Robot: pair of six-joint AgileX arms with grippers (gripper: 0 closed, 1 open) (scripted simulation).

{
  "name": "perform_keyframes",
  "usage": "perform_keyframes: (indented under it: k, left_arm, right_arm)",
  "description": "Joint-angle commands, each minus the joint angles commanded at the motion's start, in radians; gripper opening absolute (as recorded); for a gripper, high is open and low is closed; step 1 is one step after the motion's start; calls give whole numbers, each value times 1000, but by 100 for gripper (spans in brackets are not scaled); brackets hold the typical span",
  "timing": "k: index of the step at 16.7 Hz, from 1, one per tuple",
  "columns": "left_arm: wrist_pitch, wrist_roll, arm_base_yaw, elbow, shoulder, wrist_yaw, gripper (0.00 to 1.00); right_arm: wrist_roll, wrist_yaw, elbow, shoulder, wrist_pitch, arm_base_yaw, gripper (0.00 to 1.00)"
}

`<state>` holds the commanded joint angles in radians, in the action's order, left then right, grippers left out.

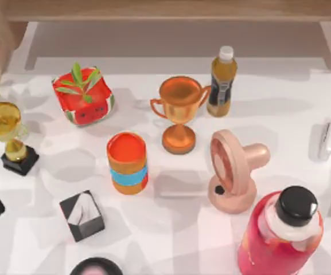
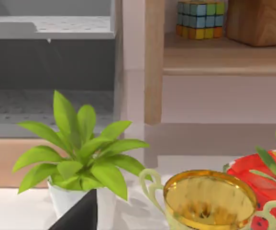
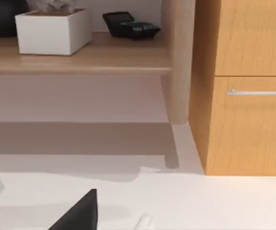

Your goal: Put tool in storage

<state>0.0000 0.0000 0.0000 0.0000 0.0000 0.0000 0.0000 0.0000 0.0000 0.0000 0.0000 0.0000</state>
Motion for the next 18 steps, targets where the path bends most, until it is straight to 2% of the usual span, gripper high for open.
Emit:
perform_keyframes:
  k: [4, 7, 12, 18]
  left_arm:
    - [0, 0, 0, 0, 0, 0, 100]
    - [0, 0, 0, 0, 0, 0, 100]
    - [0, 0, 0, 0, 0, 0, 100]
    - [0, 0, 0, 0, 0, 0, 100]
  right_arm:
    - [-29, -6, 24, 29, 25, -8, 100]
    - [-141, -24, 110, 149, 117, -43, 100]
    - [-452, -68, 337, 528, 365, -149, 100]
    - [-901, -153, 649, 1163, 708, -302, 100]
